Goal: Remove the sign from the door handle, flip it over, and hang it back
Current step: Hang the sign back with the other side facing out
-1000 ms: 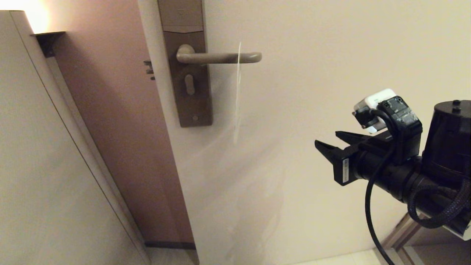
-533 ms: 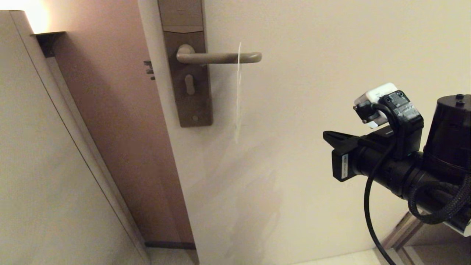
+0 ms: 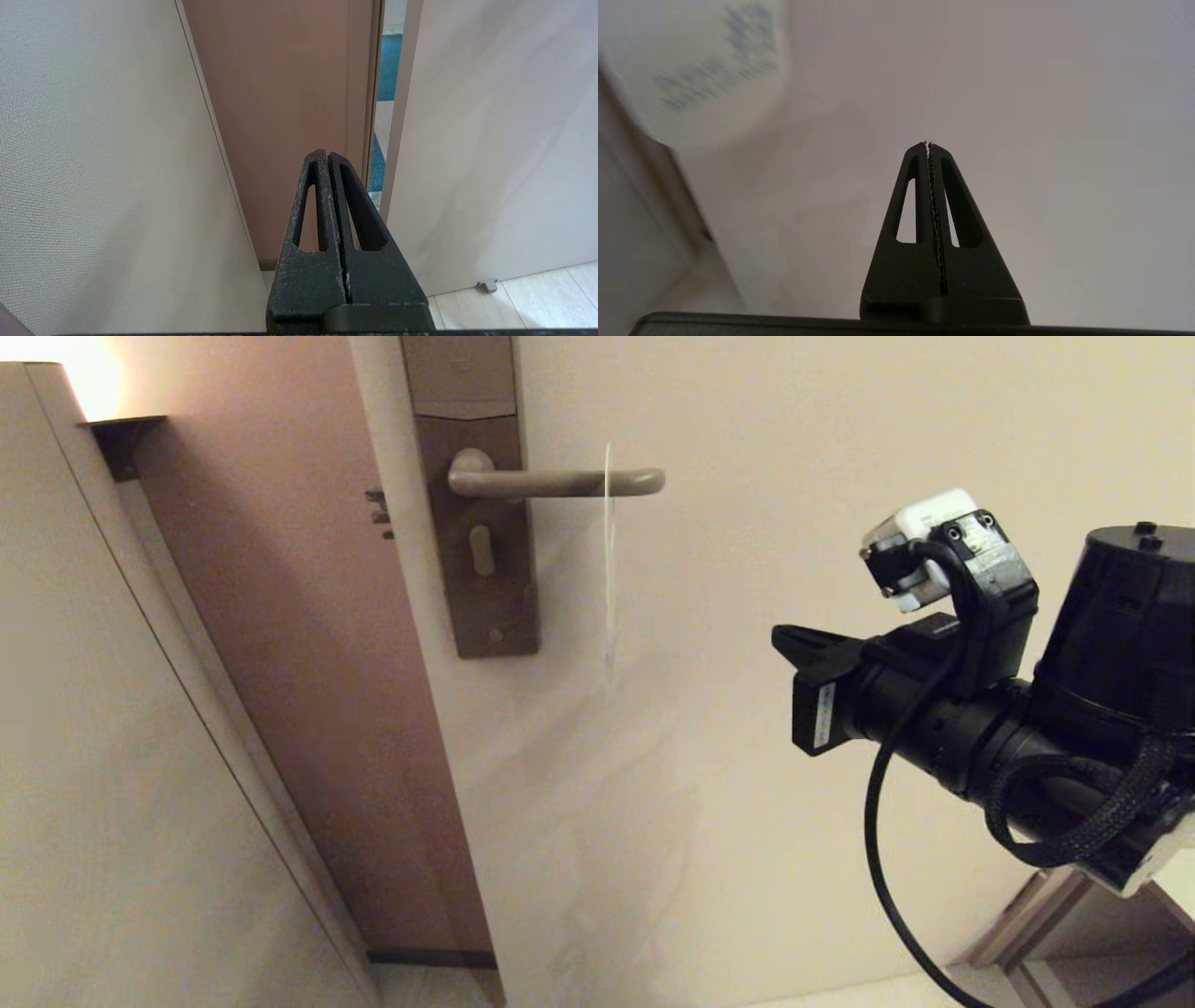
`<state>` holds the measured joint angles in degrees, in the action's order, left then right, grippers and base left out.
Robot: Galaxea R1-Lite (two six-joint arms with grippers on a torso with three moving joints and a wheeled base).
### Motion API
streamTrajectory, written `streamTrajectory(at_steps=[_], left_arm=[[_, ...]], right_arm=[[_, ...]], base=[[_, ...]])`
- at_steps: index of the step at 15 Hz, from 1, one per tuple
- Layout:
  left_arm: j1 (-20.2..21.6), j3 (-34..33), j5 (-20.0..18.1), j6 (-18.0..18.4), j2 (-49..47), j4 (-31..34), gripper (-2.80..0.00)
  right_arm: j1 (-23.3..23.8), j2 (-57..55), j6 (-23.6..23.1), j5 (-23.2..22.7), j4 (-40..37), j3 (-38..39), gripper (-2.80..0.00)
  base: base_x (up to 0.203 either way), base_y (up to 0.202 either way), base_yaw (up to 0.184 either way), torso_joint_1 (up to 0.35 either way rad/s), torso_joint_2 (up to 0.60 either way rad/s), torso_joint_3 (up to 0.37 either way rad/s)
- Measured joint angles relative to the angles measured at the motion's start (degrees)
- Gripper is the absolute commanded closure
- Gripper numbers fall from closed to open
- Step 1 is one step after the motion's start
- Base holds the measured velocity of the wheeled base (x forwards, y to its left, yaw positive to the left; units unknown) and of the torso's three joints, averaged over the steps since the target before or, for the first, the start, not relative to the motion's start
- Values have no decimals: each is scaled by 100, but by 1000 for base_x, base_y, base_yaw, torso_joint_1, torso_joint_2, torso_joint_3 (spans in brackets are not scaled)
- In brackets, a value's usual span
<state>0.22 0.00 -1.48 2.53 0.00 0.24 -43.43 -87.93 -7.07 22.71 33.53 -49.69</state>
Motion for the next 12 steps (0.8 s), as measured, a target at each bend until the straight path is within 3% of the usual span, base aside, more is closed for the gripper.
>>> streamTrajectory(at_steps=[12], left_arm=[[-4, 0, -1, 0, 0, 0, 0]], right_arm=[[-675, -992, -321, 3, 1067, -1114, 0]], base=[[0, 0, 0, 0, 0, 0]])
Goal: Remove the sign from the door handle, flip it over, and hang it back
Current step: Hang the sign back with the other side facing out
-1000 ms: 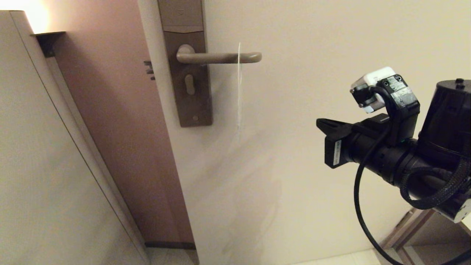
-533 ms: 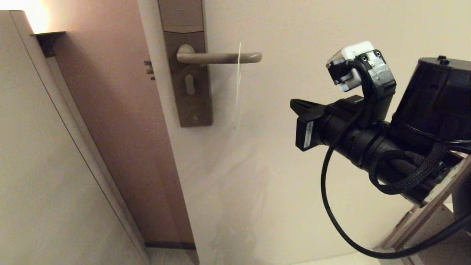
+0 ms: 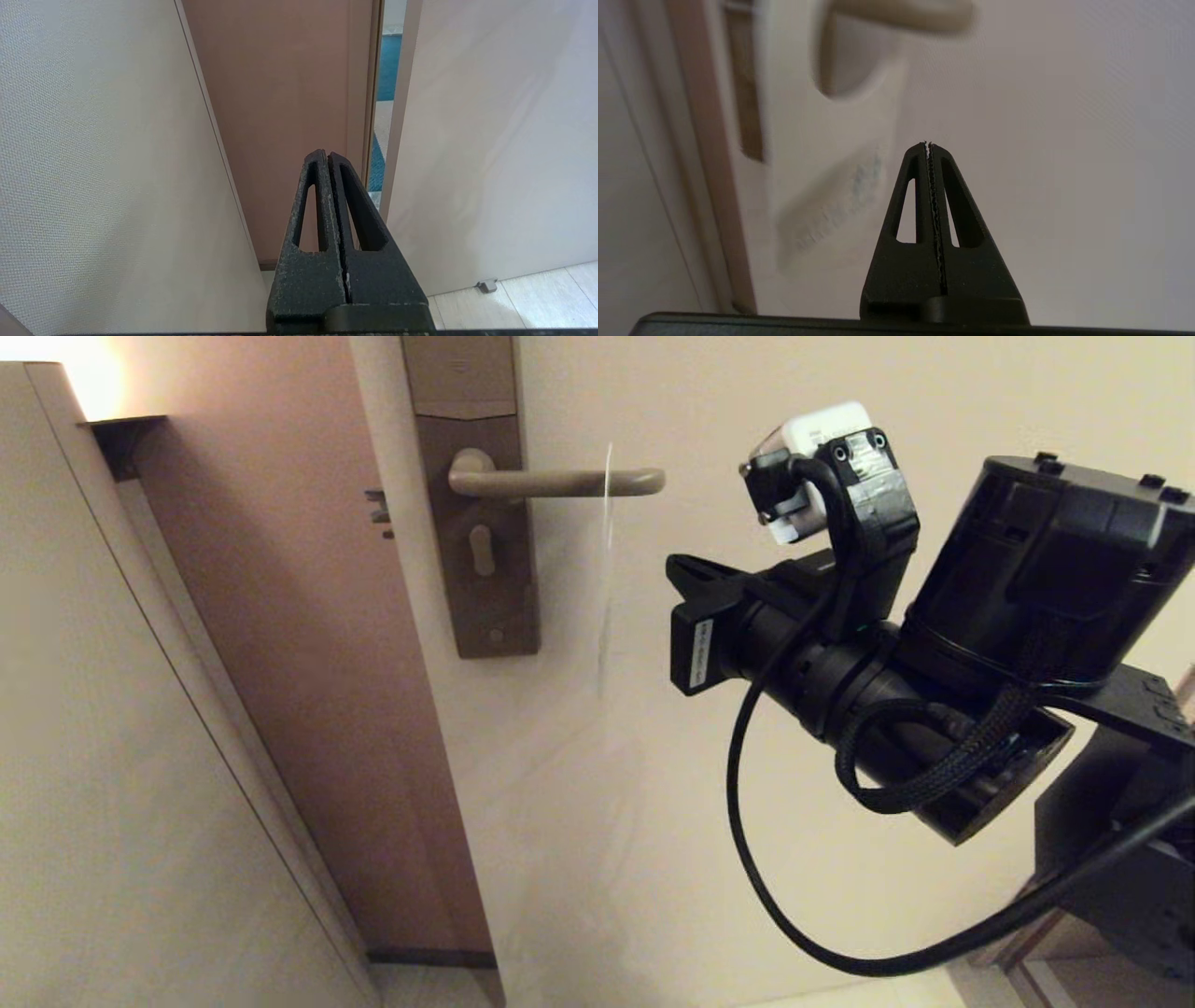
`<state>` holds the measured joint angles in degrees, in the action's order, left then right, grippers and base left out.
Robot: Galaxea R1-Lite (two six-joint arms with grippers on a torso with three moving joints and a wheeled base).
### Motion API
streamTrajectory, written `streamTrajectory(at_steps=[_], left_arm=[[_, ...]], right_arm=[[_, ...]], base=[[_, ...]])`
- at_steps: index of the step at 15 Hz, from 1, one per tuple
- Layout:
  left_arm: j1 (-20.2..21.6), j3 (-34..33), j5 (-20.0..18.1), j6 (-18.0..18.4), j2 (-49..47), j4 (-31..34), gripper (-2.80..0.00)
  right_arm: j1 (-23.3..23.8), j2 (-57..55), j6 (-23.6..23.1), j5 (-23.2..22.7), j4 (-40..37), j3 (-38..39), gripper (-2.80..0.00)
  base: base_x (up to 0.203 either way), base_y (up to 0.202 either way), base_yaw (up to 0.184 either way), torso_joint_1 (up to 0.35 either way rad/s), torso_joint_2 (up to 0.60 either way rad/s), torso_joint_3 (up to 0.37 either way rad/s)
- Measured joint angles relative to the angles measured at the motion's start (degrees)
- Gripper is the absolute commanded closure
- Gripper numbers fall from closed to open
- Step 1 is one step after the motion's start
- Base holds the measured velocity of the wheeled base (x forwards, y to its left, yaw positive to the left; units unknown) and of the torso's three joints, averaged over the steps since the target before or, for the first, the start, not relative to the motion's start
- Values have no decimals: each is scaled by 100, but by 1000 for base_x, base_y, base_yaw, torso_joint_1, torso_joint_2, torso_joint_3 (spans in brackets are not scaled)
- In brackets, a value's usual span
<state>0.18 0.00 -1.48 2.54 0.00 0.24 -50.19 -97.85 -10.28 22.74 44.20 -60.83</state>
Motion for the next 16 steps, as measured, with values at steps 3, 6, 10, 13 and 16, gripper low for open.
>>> streamTrajectory(at_steps=[3, 6, 10, 13, 16], left_arm=[[2, 0, -1, 2, 0, -2, 0], [2, 0, 0, -1, 0, 0, 0], [4, 0, -1, 2, 0, 0, 0], [2, 0, -1, 0, 0, -2, 0], [2, 0, -1, -1, 0, -2, 0]], right_arm=[[-138, -168, -134, 5, 263, -114, 0], [-184, -279, -156, 5, 389, -143, 0], [-242, -446, -167, 6, 679, -310, 0], [-364, -608, -244, 5, 869, -411, 0], [-466, -736, -280, 7, 891, -497, 0]], base=[[0, 0, 0, 0, 0, 0], [0, 0, 0, 0, 0, 0], [0, 0, 0, 0, 0, 0], [0, 0, 0, 0, 0, 0], [0, 0, 0, 0, 0, 0]])
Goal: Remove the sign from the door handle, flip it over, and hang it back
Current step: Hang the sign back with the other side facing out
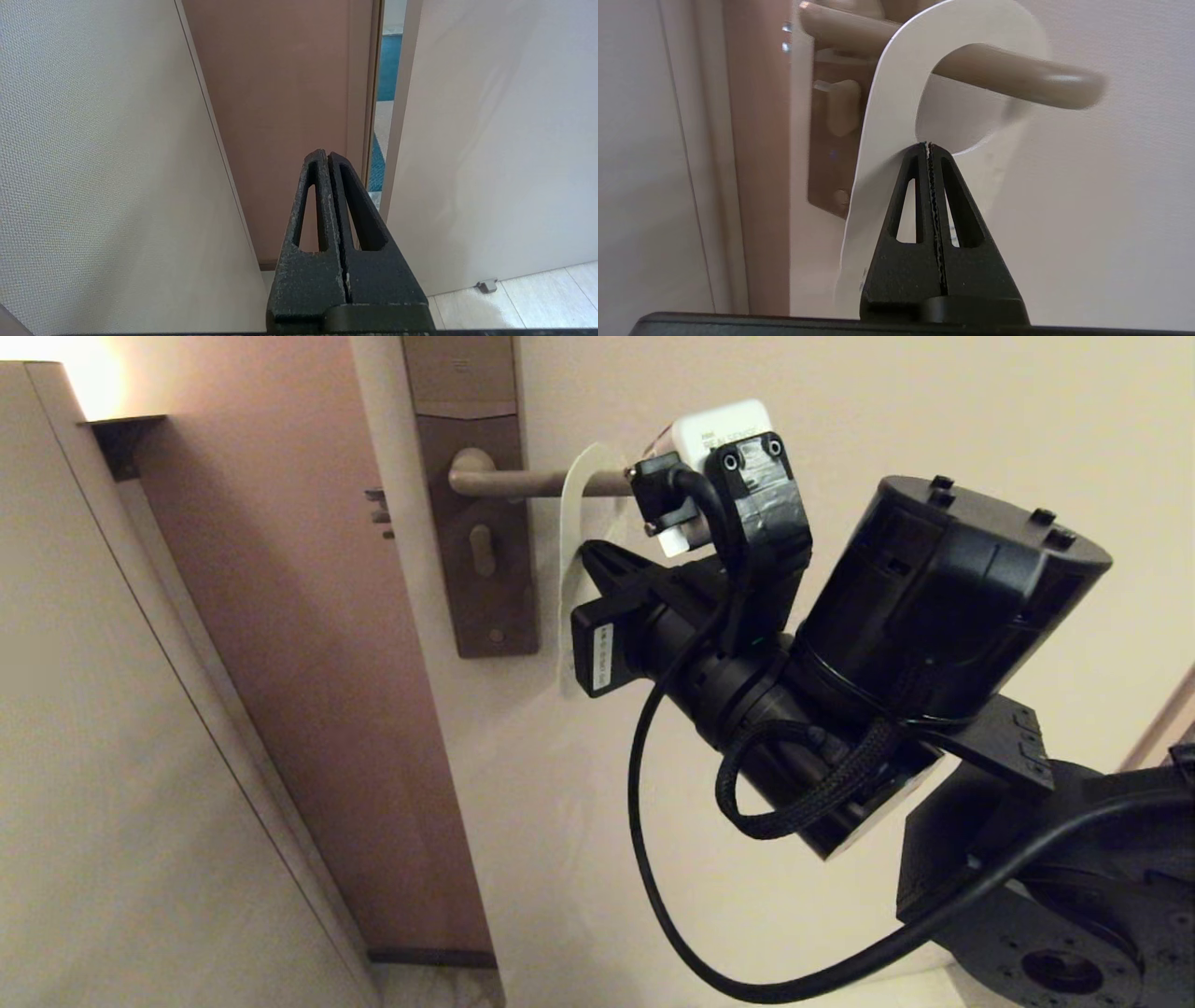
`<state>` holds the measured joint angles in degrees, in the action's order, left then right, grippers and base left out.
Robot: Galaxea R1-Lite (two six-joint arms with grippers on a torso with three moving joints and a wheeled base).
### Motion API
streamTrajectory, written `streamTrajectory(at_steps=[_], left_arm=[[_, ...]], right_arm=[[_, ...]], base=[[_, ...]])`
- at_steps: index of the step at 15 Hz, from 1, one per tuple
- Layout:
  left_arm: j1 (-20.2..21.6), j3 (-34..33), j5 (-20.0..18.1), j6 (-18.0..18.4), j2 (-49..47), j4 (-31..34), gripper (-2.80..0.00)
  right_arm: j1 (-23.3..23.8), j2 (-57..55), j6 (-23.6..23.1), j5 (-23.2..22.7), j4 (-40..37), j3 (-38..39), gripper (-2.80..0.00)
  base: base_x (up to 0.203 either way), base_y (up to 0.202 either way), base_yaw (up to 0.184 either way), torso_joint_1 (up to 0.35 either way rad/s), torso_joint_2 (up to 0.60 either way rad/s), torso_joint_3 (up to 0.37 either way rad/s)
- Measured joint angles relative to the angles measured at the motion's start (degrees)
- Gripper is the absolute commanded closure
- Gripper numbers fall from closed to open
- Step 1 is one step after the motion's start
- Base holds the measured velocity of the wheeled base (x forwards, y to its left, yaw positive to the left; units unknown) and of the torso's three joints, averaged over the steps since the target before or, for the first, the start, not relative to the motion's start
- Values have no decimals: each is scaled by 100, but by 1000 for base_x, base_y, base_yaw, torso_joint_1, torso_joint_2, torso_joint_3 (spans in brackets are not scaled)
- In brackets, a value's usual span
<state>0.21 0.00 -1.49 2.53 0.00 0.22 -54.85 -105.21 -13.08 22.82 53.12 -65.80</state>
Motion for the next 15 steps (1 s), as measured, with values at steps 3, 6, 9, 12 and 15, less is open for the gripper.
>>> streamTrajectory(at_steps=[3, 6, 9, 12, 15], left_arm=[[1, 0, 0, 1, 0, 2, 0], [1, 0, 1, 3, 0, 0, 0], [1, 0, 0, 0, 0, 2, 0], [0, 0, 1, 3, 0, -1, 0], [0, 0, 0, 1, 0, 2, 0]], right_arm=[[-69, -140, -11, -2, 121, -152, 0], [-82, -276, -94, 5, 229, -216, 0], [-118, -416, -139, 8, 236, -313, 0], [-217, -586, -191, 8, 363, -431, 0], [-248, -796, -196, 8, 365, -665, 0]], base=[[0, 0, 0, 0, 0, 0], [0, 0, 0, 0, 0, 0], [0, 0, 0, 0, 0, 0], [0, 0, 0, 0, 0, 0], [0, 0, 0, 0, 0, 0]])
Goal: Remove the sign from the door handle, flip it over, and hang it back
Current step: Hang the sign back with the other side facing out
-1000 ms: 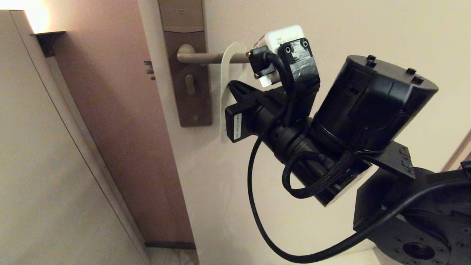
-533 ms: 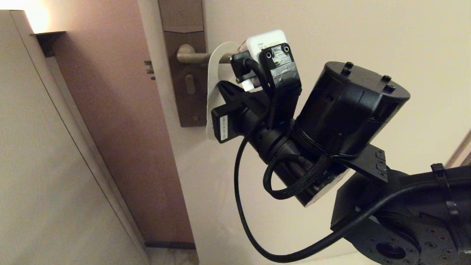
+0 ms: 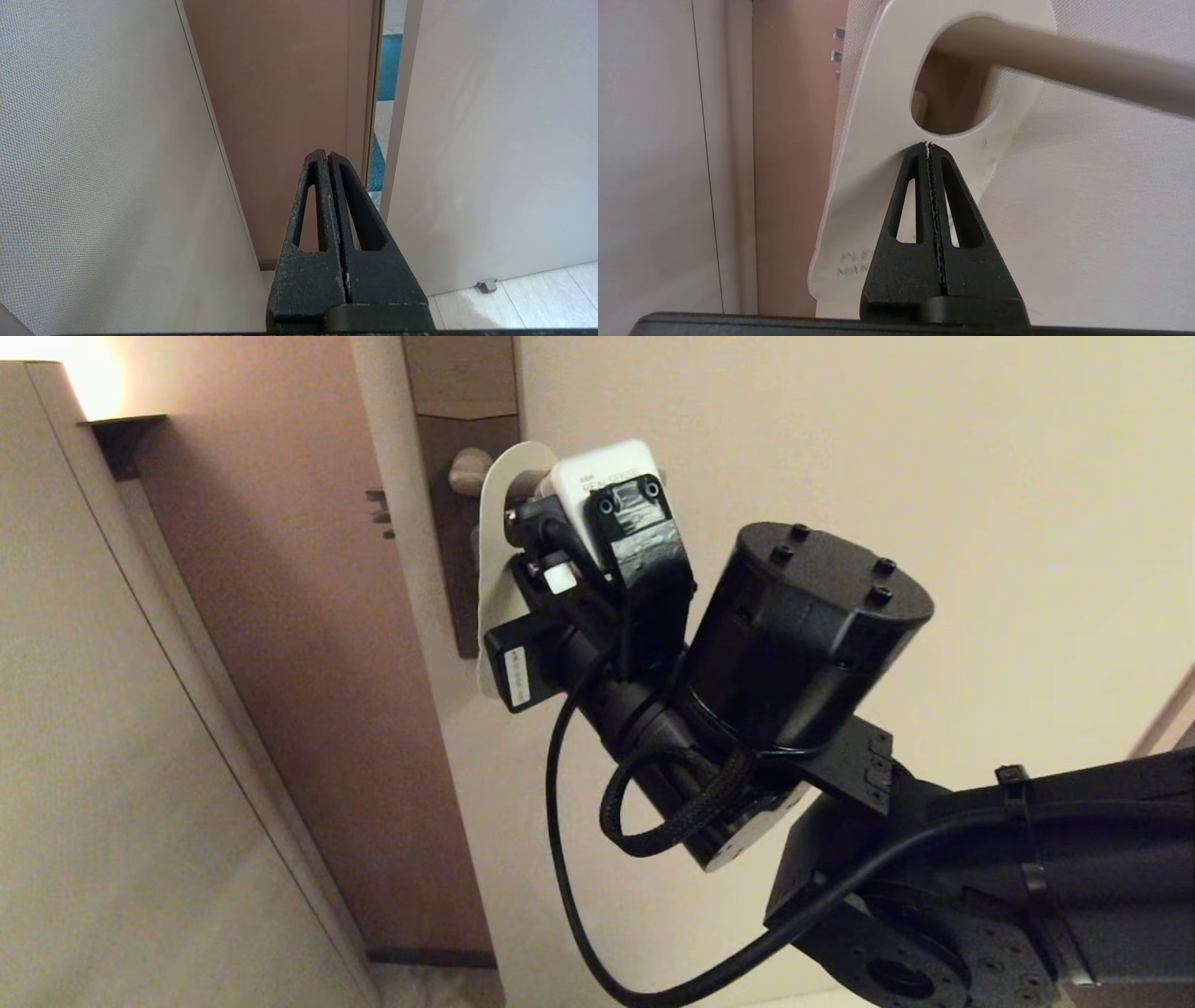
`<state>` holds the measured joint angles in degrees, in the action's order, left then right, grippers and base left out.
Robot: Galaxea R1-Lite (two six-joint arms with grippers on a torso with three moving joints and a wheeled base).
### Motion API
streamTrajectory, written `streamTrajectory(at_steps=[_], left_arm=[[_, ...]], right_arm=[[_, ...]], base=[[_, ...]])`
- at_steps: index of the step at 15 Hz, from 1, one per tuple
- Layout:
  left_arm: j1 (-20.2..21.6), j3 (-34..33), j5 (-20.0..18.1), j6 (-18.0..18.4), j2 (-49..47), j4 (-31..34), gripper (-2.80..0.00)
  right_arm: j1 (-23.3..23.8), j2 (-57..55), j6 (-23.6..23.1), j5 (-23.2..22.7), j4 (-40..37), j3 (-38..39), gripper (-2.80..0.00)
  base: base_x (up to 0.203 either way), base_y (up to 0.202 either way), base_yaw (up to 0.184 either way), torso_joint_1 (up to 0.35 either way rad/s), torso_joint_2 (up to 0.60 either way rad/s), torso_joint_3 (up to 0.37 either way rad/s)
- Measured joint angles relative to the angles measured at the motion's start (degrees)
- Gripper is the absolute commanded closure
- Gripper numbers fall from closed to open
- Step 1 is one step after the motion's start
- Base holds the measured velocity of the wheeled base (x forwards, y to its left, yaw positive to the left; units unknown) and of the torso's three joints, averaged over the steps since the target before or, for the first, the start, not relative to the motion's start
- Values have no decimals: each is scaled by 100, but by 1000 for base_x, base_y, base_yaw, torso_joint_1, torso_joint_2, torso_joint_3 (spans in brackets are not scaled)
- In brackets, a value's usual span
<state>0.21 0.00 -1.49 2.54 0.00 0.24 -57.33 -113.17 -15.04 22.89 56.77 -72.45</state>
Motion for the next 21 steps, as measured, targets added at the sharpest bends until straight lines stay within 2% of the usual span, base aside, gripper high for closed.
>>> streamTrajectory(at_steps=[5, 12, 21], left_arm=[[0, 0, 0, 0, 0, -2, 0], [0, 0, 1, 0, 0, 2, 0], [0, 0, 1, 0, 0, -2, 0]], right_arm=[[-22, -353, -5, 0, -6, -273, 0], [-40, -918, -207, 0, -40, -1141, 0], [-38, -1100, -229, -5, -42, -1063, 0]], base=[[0, 0, 0, 0, 0, 0], [0, 0, 0, 0, 0, 0], [0, 0, 0, 0, 0, 0]])
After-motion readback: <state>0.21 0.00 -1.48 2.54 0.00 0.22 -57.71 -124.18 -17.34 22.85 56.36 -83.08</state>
